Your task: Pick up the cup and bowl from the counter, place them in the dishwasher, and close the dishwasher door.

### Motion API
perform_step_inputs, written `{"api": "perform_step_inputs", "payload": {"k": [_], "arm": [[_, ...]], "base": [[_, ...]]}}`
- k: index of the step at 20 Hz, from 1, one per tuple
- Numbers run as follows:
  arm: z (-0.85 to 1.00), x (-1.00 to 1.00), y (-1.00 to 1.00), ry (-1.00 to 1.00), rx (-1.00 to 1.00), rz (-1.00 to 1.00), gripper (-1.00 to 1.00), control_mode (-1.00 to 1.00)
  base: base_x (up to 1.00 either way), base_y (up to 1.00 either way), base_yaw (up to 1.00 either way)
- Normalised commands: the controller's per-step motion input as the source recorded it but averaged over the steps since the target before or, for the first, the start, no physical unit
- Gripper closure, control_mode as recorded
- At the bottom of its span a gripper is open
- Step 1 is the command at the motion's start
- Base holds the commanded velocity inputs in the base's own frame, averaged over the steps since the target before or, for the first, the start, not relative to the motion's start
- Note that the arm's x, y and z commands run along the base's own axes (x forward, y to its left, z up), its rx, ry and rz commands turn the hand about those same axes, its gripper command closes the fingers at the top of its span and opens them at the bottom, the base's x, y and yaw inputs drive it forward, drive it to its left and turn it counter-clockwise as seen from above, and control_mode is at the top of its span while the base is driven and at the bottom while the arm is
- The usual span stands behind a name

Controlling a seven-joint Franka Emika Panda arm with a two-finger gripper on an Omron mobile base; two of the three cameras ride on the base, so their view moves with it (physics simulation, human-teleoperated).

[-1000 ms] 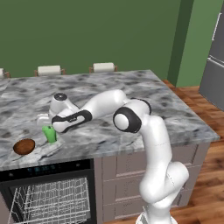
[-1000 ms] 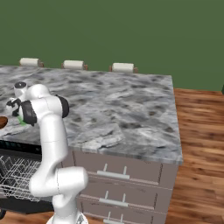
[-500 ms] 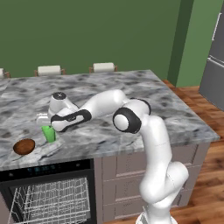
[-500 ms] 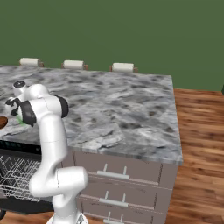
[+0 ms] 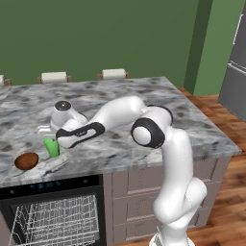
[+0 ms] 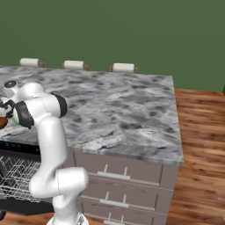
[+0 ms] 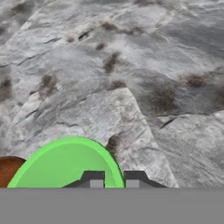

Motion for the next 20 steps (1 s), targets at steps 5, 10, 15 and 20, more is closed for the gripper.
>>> {"api": "perform_step_inputs", "payload": {"k": [5, 10, 15, 20], "arm": [[0.3, -0.58, -0.02, -0.09, 0.0, 0.0, 1.0, -1.0], [0.31, -0.59, -0.11, -0.1, 0.0, 0.0, 1.0, -1.0], [0.31, -0.55, -0.12, -0.09, -0.01, 0.06, 1.0, -1.0], [0.19, -0.48, -0.11, -0.07, 0.0, 0.07, 1.0, -1.0]], "base": [[0.0, 0.0, 0.0], [0.0, 0.0, 0.0], [0.0, 0.0, 0.0], [0.0, 0.0, 0.0]]}}
